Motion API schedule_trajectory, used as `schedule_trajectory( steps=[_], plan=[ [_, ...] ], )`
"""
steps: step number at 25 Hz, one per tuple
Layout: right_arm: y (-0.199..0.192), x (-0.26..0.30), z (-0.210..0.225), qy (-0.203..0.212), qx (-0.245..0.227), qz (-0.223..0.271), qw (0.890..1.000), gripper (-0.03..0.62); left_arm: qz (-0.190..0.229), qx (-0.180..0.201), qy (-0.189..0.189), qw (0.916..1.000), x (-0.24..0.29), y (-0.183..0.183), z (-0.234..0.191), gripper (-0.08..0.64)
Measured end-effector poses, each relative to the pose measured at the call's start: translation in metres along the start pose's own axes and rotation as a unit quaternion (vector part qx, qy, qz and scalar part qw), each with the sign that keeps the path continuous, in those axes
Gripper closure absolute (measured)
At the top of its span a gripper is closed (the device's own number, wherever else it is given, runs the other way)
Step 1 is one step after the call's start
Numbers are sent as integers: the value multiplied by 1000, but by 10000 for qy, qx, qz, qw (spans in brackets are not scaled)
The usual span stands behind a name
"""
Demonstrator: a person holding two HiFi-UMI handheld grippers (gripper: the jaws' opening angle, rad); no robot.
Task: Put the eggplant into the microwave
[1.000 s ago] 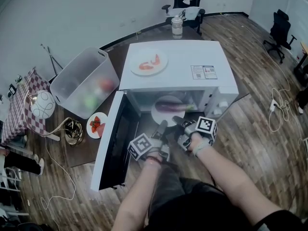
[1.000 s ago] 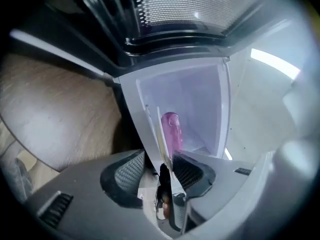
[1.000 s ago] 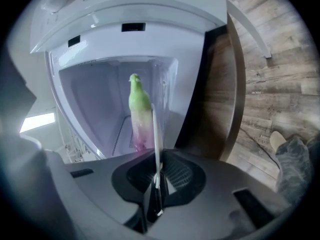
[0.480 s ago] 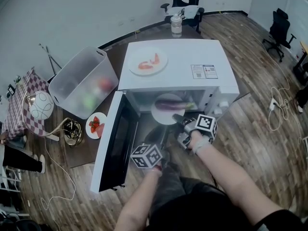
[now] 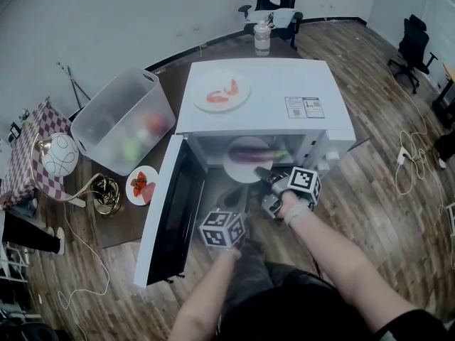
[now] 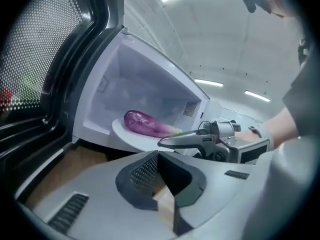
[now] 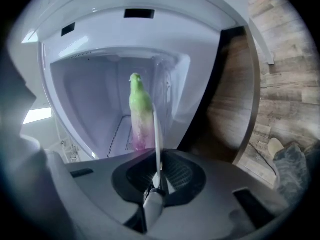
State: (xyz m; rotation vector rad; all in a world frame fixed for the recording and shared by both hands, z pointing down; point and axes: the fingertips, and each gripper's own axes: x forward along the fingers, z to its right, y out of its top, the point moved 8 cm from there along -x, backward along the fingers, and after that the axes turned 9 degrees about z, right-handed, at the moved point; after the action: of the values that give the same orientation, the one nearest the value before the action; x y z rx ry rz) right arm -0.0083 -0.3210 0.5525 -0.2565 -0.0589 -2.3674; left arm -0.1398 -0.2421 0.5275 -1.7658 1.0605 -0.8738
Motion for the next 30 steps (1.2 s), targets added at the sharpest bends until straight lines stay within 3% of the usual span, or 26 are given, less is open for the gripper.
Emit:
schedule_trajectory(
  steps=[4,17,23,26,28,30],
  plan=[
    [3,1,-2,-20,-131,-22,9999,565,29,85,16,10000,3,3,0,555],
    [6,3,-8,39,-490,-152,9987,532,102,-131,114,9998,10,8,-3,555],
    [2,3,-15,168,-674,-327,9970,466,111,-182,147,9997,10,10,-5,555],
    [0,3,-17,304,-947,-613,9931,431,115,-187,166,9996,11,10,-7,555],
    [-3,1,-17,379,-1157,-870,9887,368,123,-209,174,9996,11,10,-8,555],
    [-5,-4,-17,398,-1334,-1046,9847,368,128,-235,186,9995,11,10,-9,555]
  ],
)
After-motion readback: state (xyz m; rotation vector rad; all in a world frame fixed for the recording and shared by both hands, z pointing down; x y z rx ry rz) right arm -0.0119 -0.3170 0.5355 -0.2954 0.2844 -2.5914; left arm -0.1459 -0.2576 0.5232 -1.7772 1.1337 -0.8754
